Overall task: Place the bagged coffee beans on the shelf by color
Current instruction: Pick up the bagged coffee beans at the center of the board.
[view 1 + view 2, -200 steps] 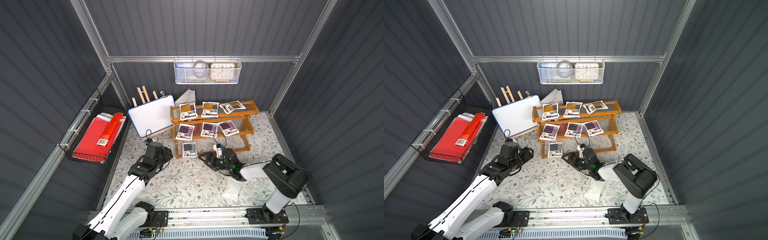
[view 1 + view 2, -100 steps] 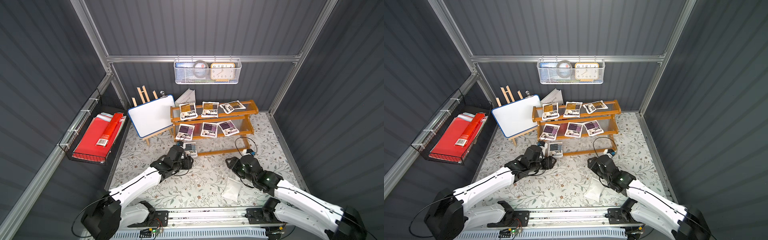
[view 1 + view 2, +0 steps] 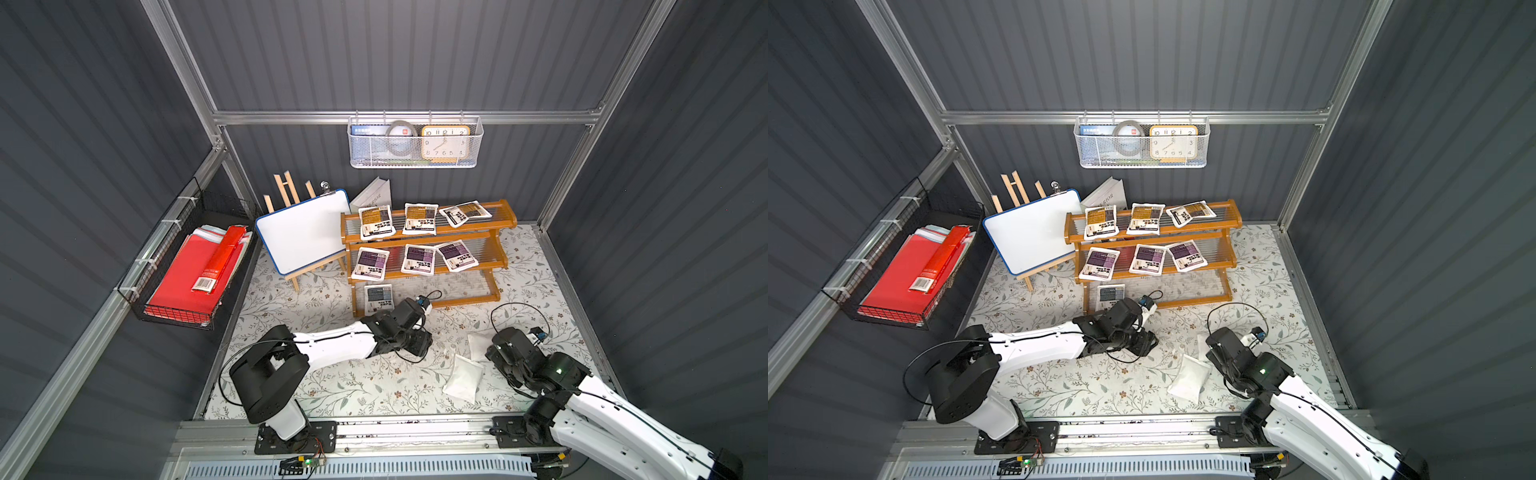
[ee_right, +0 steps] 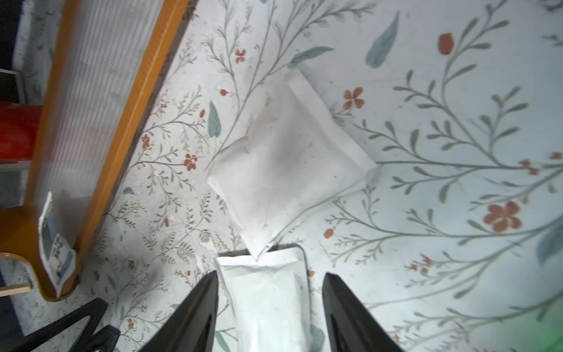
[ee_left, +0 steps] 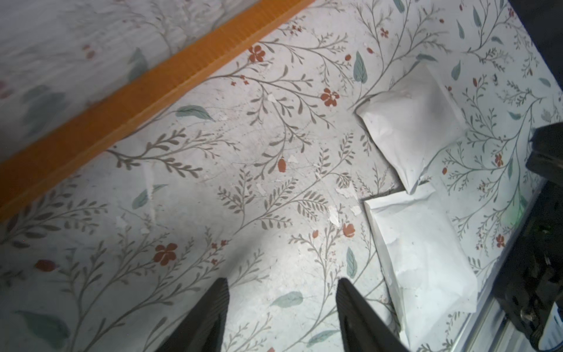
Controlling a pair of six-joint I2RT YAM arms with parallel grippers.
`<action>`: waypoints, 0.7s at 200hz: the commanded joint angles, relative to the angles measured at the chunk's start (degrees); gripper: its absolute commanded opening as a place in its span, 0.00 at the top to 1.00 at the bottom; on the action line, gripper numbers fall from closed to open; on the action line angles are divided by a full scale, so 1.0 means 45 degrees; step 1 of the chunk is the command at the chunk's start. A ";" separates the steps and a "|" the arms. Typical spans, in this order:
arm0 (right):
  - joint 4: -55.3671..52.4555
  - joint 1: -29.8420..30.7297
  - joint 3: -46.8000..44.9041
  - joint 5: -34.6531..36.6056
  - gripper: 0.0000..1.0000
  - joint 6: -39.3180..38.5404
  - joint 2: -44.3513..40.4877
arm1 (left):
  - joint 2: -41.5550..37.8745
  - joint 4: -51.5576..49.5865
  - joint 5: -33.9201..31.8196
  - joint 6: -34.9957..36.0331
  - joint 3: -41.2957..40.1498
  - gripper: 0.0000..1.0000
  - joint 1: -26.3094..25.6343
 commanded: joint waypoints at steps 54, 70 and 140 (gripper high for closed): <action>-0.0766 -0.0037 -0.0532 -0.1297 0.38 0.0002 -0.0320 | 0.1678 -0.0435 0.0638 0.0998 0.1004 0.39 -0.0526; -0.0261 -0.0039 -0.0969 -0.1707 0.38 0.0095 -0.0450 | 0.2019 -0.0484 0.0665 0.0999 0.1181 0.39 -0.0580; 0.2291 -0.0041 -0.2560 -0.3999 0.40 -0.0129 -0.0185 | 0.3081 -0.1142 0.1191 0.1511 0.2110 0.39 -0.0781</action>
